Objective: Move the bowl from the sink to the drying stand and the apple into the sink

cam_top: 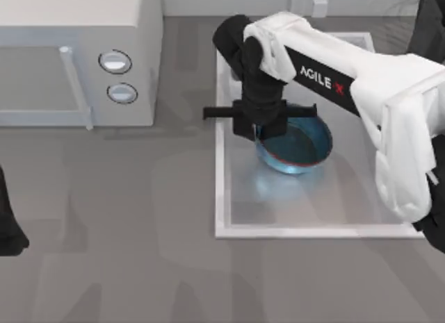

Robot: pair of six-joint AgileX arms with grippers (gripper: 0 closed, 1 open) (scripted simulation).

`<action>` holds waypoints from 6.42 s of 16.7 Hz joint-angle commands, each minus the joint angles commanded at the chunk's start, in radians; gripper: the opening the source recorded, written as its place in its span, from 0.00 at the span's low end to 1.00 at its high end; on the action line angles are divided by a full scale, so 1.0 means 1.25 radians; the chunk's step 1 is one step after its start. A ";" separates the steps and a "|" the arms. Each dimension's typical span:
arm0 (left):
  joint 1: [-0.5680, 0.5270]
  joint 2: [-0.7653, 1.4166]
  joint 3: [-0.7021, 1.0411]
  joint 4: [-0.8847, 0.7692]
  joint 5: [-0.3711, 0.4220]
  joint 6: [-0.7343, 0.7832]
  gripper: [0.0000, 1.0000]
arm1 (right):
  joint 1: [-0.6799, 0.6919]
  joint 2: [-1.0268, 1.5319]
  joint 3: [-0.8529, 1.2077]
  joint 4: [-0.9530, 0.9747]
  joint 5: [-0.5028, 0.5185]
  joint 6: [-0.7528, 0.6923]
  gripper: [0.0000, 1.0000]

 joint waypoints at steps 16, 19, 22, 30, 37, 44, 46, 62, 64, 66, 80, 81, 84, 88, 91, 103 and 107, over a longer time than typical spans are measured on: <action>0.000 0.000 0.000 0.000 0.000 0.000 1.00 | 0.346 -0.795 -0.454 -0.384 0.041 0.344 0.00; 0.000 0.000 0.000 0.000 0.000 0.000 1.00 | 0.362 -0.823 -0.471 -0.398 0.043 0.358 0.00; 0.000 0.000 0.000 0.000 0.000 0.000 1.00 | 0.358 -0.821 -0.469 -0.397 0.042 0.358 0.00; 0.000 0.000 0.000 0.000 0.000 0.000 1.00 | 0.160 -0.895 -0.534 -0.194 -0.038 0.183 0.00; 0.000 0.000 0.000 0.000 0.000 0.000 1.00 | -0.232 -0.965 -0.696 0.247 -0.192 -0.051 0.00; 0.000 0.000 0.000 0.000 0.000 0.000 1.00 | -0.647 -1.075 -0.874 0.727 -0.347 -0.322 0.00; 0.000 0.000 0.000 0.000 0.000 0.000 1.00 | -0.715 -1.134 -0.903 0.802 -0.379 -0.383 0.00; 0.000 0.000 0.000 0.000 0.000 0.000 1.00 | -0.728 -1.001 -1.011 1.139 -0.373 -0.427 0.00; 0.000 0.000 0.000 0.000 0.000 0.000 1.00 | -0.715 -0.938 -1.057 1.252 -0.358 -0.427 0.00; 0.000 0.000 0.000 0.000 0.000 0.000 1.00 | -0.701 -0.881 -1.104 1.359 -0.343 -0.427 0.00; 0.000 0.000 0.000 0.000 0.000 0.000 1.00 | -0.673 -0.792 -1.188 1.520 -0.316 -0.426 0.30; 0.000 0.000 0.000 0.000 0.000 0.000 1.00 | -0.673 -0.792 -1.188 1.520 -0.316 -0.426 0.38; 0.000 0.000 0.000 0.000 0.000 0.000 1.00 | -0.673 -0.792 -1.188 1.520 -0.316 -0.426 0.60; 0.000 0.000 0.000 0.000 0.000 0.000 1.00 | -0.673 -0.792 -1.188 1.520 -0.316 -0.426 0.90; 0.000 0.000 0.000 0.000 0.000 0.000 1.00 | -0.673 -0.792 -1.188 1.520 -0.316 -0.426 1.00; 0.000 0.000 0.000 0.000 0.000 0.000 1.00 | -0.656 -0.876 -1.228 1.486 -0.308 -0.426 1.00; 0.000 0.000 0.000 0.000 0.000 0.000 1.00 | -0.622 -1.083 -1.332 1.399 -0.279 -0.428 1.00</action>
